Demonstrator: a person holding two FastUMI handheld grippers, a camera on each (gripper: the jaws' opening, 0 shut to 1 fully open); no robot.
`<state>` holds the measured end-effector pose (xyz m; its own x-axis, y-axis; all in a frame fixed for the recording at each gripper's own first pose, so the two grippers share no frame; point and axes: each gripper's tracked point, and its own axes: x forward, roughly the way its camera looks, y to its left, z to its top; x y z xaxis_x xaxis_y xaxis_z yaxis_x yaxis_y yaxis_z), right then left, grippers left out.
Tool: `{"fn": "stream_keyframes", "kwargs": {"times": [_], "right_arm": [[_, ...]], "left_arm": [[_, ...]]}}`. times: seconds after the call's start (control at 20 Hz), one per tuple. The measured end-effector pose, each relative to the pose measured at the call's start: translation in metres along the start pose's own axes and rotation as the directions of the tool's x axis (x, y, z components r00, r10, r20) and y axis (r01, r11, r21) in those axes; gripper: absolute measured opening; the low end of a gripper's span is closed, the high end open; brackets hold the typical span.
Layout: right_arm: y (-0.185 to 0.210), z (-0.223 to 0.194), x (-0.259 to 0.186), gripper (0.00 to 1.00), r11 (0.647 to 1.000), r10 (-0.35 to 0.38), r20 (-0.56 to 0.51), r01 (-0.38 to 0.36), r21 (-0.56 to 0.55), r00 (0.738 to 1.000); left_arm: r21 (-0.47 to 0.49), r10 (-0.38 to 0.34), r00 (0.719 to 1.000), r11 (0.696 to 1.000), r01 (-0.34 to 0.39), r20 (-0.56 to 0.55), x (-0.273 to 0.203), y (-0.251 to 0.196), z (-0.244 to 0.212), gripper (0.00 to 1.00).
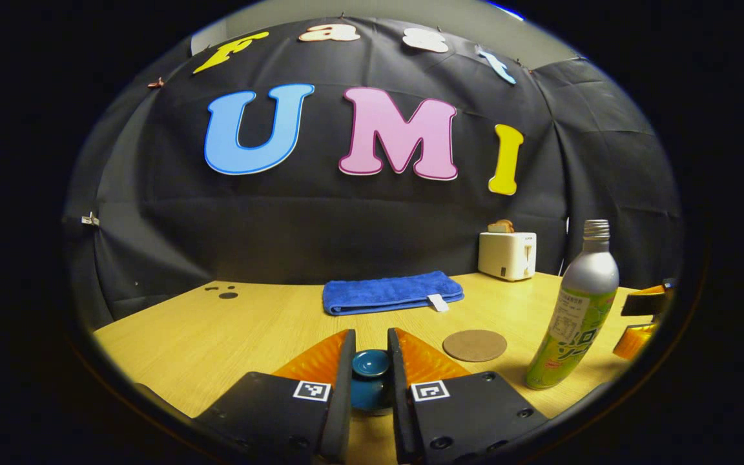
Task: Open the teacup lid with one hand, grasp the water bottle and pour water into the teacup with the other hand; after pouring, place the water bottle on the coaster and then close the teacup lid.
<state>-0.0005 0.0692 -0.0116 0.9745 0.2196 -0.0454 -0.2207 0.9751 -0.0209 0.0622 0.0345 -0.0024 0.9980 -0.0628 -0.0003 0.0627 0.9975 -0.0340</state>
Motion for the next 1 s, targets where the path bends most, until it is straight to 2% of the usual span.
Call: {"fn": "stream_keyframes", "kwargs": {"times": [0.5, 0.8, 0.95, 1.0], "right_arm": [[-0.006, 0.004, 0.05, 0.98, 0.992, -0.127, 0.031, 0.126, 0.014, 0.991], [-0.011, 0.003, 0.082, 0.96, 0.987, -0.159, 0.022, 0.159, 0.017, 0.987], [-0.01, 0.004, 0.088, 0.98, 0.988, -0.152, 0.023, 0.152, 0.018, 0.988], [-0.009, 0.005, 0.088, 0.92, 0.989, -0.148, 0.024, 0.148, 0.017, 0.989]], "left_arm": [[-0.001, 0.044, 0.999, 0.999, -0.044, -0.001, -0.017, 0.064, -0.002, 0.31], [-0.001, 0.071, 0.998, 0.998, -0.071, -0.002, -0.019, 0.093, -0.004, 0.31], [0.0, 0.08, 0.997, 0.997, -0.08, -0.001, -0.021, 0.107, -0.005, 0.31], [-0.001, 0.088, 0.996, 0.996, -0.088, -0.001, -0.022, 0.113, -0.005, 0.31]]}}
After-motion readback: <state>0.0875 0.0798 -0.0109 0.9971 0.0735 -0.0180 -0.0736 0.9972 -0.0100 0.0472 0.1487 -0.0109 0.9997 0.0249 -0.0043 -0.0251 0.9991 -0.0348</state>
